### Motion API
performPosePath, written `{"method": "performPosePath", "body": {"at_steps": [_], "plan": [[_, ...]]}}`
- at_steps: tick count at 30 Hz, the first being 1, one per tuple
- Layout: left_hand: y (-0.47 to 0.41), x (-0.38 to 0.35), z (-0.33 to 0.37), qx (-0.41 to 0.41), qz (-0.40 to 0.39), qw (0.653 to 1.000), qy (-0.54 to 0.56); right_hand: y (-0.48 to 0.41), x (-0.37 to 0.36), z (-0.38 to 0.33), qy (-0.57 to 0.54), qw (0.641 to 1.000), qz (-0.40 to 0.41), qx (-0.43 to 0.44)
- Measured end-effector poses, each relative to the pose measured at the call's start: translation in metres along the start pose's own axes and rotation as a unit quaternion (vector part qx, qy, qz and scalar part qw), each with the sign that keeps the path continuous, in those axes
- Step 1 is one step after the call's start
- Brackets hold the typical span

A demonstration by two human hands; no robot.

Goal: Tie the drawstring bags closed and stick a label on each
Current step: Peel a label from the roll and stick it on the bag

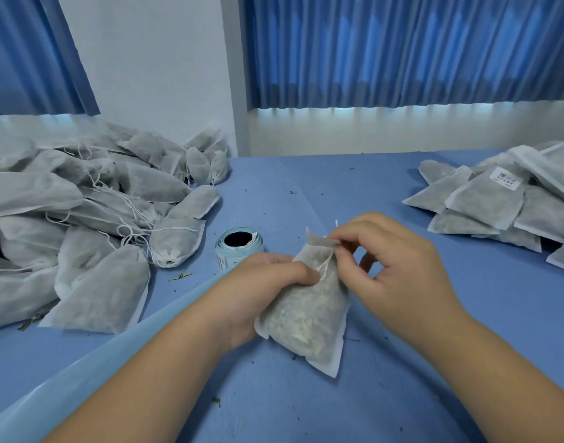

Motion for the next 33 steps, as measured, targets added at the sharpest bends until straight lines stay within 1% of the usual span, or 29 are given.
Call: {"method": "performPosePath", "body": {"at_steps": [4, 10, 16, 20, 23, 25, 27, 29, 31, 33], "plan": [[0.002, 0.002, -0.001, 0.020, -0.003, 1.000, 0.015, 0.000, 0.003, 0.000, 0.049, 0.998, -0.023, 0.034], [0.000, 0.003, -0.001, 0.018, -0.021, 0.998, 0.060, 0.000, 0.000, -0.003, 0.076, 0.990, -0.085, 0.077], [0.000, 0.003, -0.001, 0.027, -0.022, 0.997, 0.074, 0.001, 0.001, -0.001, 0.056, 0.987, -0.137, 0.054], [0.000, 0.005, -0.001, 0.031, -0.019, 0.995, 0.094, 0.004, 0.002, 0.001, 0.029, 0.982, -0.185, 0.021], [0.001, 0.005, 0.002, 0.019, -0.050, 0.988, 0.142, 0.005, 0.002, 0.000, 0.025, 0.980, -0.198, 0.007], [0.002, 0.004, 0.004, 0.001, -0.061, 0.989, 0.137, 0.005, 0.001, -0.001, 0.028, 0.978, -0.206, 0.006], [0.001, 0.005, 0.003, -0.022, -0.018, 0.996, 0.079, 0.006, -0.001, -0.002, 0.031, 0.977, -0.208, 0.012], [0.002, 0.005, 0.003, -0.054, 0.022, 0.998, 0.028, 0.007, -0.003, -0.002, 0.009, 0.981, -0.194, 0.003], [0.004, 0.002, 0.003, -0.084, 0.044, 0.995, 0.026, 0.006, -0.005, -0.003, -0.061, 0.986, -0.149, -0.050], [0.005, 0.000, 0.004, -0.113, 0.067, 0.991, 0.014, 0.005, -0.009, -0.003, -0.124, 0.980, -0.096, -0.126]]}}
Point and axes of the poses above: each hand's wrist, its own y-axis away from the middle knuckle, its own x-axis out of the back of the hand, z = x × y, the point moved 3 cm from there along -y, towards the middle knuckle, and after that the axes turned 3 degrees about x, right-handed, at the moved point
